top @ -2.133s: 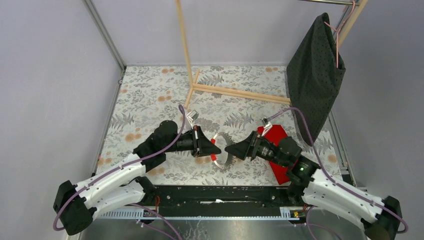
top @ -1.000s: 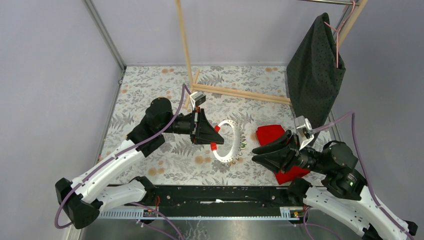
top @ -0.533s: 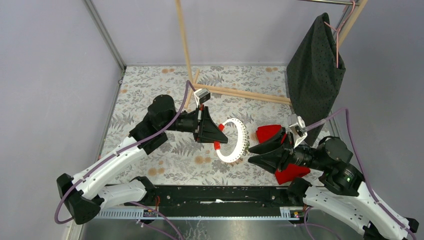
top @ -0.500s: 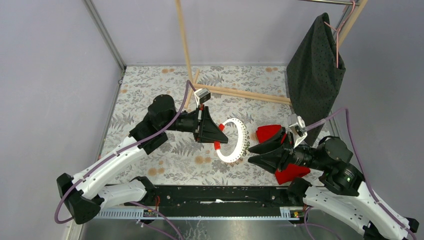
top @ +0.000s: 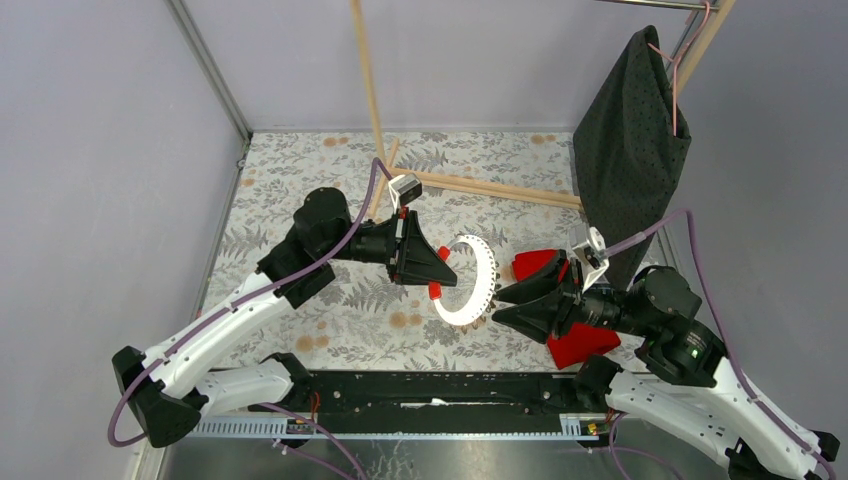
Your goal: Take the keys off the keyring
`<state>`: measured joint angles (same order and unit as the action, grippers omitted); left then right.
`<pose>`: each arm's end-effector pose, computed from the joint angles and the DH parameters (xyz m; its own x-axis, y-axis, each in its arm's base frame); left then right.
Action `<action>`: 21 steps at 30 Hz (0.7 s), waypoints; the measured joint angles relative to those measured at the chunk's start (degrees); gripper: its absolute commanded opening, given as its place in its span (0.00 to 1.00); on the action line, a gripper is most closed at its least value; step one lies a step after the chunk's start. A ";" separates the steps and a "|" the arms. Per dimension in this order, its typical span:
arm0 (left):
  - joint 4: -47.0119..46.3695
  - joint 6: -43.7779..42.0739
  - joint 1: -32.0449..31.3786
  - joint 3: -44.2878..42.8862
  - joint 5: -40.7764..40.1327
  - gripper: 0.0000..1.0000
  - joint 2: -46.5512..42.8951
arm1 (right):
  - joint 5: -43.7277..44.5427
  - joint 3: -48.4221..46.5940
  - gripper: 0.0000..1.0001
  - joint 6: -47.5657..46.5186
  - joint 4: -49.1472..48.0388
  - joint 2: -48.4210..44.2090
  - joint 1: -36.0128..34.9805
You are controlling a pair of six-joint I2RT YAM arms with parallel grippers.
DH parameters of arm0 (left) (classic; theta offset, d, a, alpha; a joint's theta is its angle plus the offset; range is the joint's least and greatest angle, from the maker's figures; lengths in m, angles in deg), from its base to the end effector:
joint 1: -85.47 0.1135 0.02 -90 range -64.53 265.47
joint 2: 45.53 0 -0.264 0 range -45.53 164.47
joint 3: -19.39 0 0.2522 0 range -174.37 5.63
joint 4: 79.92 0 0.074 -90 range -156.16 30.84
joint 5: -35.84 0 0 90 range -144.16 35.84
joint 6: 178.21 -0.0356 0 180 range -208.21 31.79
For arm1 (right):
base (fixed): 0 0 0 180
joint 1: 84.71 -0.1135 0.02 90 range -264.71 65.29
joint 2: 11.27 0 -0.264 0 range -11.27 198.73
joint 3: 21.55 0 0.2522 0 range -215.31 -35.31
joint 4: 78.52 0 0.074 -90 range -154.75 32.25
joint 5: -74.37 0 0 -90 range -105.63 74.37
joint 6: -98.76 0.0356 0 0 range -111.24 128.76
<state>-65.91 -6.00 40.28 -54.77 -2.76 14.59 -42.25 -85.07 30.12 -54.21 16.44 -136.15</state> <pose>0.1419 -0.1823 0.4036 -0.9842 0.1137 -0.1359 0.1350 -0.0159 -0.9907 0.0464 0.0838 0.4049 -0.2386 0.2231 -0.9452 -0.9512 0.1424 0.2737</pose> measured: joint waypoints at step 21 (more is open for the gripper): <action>-0.02 0.79 -1.53 -0.02 -1.81 0.00 -1.25 | -0.04 0.81 0.50 0.79 -0.55 0.15 0.00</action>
<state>-65.93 -5.21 38.75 -54.79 -4.57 13.34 -42.29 -84.26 30.91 -54.75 16.59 -136.15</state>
